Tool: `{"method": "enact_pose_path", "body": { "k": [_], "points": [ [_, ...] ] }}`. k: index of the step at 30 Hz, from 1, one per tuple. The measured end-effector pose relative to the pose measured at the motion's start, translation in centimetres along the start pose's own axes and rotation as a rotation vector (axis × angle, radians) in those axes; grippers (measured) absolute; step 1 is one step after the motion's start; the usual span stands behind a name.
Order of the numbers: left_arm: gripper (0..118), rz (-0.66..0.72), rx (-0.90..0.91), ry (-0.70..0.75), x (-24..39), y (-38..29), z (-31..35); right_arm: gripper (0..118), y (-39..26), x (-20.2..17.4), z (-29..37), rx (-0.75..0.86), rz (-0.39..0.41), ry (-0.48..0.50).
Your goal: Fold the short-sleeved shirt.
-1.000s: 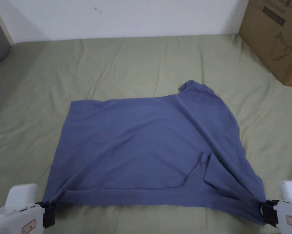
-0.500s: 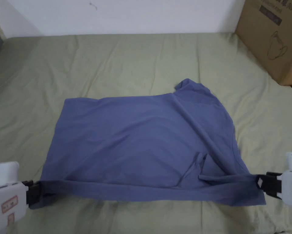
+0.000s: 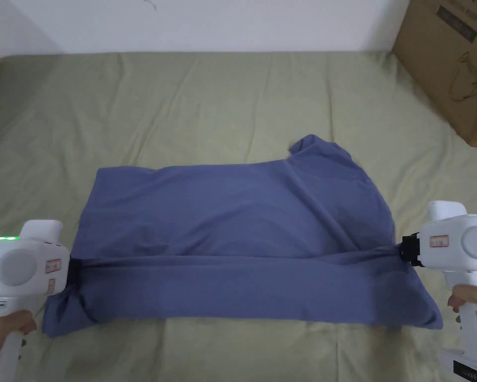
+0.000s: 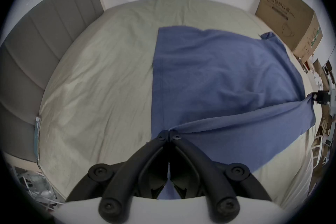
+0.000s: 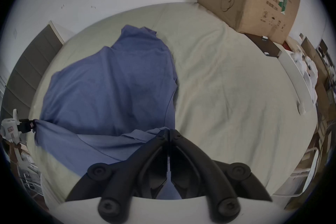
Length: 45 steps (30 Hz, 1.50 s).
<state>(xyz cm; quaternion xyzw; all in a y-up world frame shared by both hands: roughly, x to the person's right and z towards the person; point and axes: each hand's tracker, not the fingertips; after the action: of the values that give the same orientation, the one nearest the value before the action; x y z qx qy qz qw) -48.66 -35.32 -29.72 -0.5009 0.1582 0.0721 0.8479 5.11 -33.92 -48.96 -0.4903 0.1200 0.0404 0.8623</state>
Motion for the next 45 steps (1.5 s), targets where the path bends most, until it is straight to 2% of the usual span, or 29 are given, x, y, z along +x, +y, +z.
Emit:
{"method": "enact_pose_path", "body": {
  "k": [1,2,4,5,10,11,12,13,14,15,17,20,24,25,26,27,31,33,35,36,37,38,39,41,42,45],
  "points": [
    [6,0.009,-0.007,-0.006,-0.2,-0.1,-0.2,1,0.0,-0.2,-0.3,0.005,-0.006,0.002],
    [34,0.014,-0.015,-0.009,-0.2,0.0,-0.3,19,0.1,0.0,-0.8,0.007,0.007,0.011],
    [93,0.035,-0.003,-0.011,-0.7,-0.4,0.4,78,0.3,-0.2,-0.8,0.003,0.048,0.003],
    [110,0.051,0.008,-0.012,-1.1,-0.6,1.1,87,0.2,-0.2,-0.2,0.011,0.055,0.006],
    [105,0.104,0.107,-0.047,-2.0,-2.1,6.1,86,-0.7,0.0,4.0,0.095,0.070,0.046],
    [95,0.121,0.127,-0.057,-2.1,-2.8,7.1,78,-1.2,-0.2,5.2,0.105,0.069,0.051],
    [77,0.133,0.135,-0.070,-2.1,-3.5,8.1,65,-1.9,-0.2,6.0,0.117,0.066,0.054],
    [49,0.141,0.148,-0.078,-2.2,-4.5,8.8,45,-2.7,-0.4,6.9,0.129,0.058,0.055],
    [14,0.145,0.150,-0.072,-2.0,-5.5,9.3,12,-3.6,-0.7,8.0,0.134,0.054,0.060],
    [0,0.147,0.146,-0.063,-1.7,-6.4,9.5,5,-4.6,-0.8,8.4,0.140,0.048,0.067],
    [0,0.146,0.142,-0.032,-0.9,-8.8,9.5,0,-6.6,-1.1,8.8,0.129,0.028,0.074],
    [0,0.180,0.104,-0.079,-0.3,-11.0,8.9,0,-9.4,-1.4,8.7,0.109,-0.002,0.086],
    [2,0.233,0.111,-0.093,-1.1,-10.7,7.5,0,-11.2,-1.4,8.6,0.078,-0.036,0.109],
    [18,0.243,0.106,-0.093,-1.2,-10.1,7.3,0,-11.3,-1.5,8.8,0.085,-0.043,0.110],
    [51,0.251,0.109,-0.104,-1.4,-9.7,6.9,0,-11.3,-1.3,8.6,0.088,-0.046,0.107],
    [61,0.260,0.121,-0.101,-1.5,-9.4,6.4,0,-11.4,-1.3,8.8,0.097,-0.048,0.103],
    [75,0.265,0.066,-0.067,-1.9,-8.6,3.0,0,-11.2,-0.8,8.9,0.111,-0.082,0.115],
    [68,0.283,-0.012,-0.091,-2.0,-9.0,1.1,0,-11.3,-0.7,9.0,0.110,-0.089,0.115],
    [49,0.230,0.032,-0.010,-1.5,-9.6,1.0,0,-11.4,-0.6,9.2,0.111,-0.089,0.111],
    [41,0.201,0.047,-0.021,-1.3,-9.5,1.2,0,-11.5,-0.5,9.2,0.111,-0.090,0.111],
    [25,0.196,0.045,-0.010,-1.0,-9.4,1.6,1,-11.5,-0.4,9.1,0.109,-0.091,0.115],
    [5,0.186,0.057,0.005,-0.9,-9.3,1.8,8,-11.5,-0.2,8.8,0.108,-0.094,0.116],
    [5,0.186,0.057,-0.003,-1.0,-9.0,1.9,20,-11.5,0.1,8.5,0.104,-0.098,0.121],
    [5,0.168,0.036,-0.018,-0.9,-8.5,1.9,54,-11.2,0.1,8.1,0.086,-0.107,0.121],
    [5,0.150,0.041,-0.019,-0.9,-8.5,2.2,62,-11.2,0.1,7.8,0.079,-0.105,0.124],
    [5,0.148,0.051,-0.035,-1.4,-8.4,3.1,65,-10.4,0.5,6.2,0.085,-0.072,0.110]
  ]
}}
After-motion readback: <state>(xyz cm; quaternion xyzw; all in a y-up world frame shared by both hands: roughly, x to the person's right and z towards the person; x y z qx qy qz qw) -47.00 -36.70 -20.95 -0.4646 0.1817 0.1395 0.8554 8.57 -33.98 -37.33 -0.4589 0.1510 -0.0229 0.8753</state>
